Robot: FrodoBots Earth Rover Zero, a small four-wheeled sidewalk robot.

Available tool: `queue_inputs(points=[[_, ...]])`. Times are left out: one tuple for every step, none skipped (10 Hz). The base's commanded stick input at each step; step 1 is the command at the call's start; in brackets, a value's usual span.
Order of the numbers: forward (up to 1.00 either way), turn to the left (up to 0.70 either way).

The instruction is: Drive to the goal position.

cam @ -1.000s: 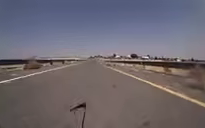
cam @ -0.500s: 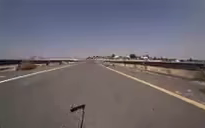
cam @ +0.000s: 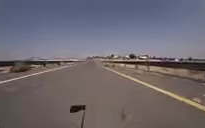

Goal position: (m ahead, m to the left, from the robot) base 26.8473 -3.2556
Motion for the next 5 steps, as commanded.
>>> queue_inputs(points=[[1.00,-0.01],[1.00,-0.01],[1.00,-0.01],[1.00,-0.01],[1.00,-0.01]])
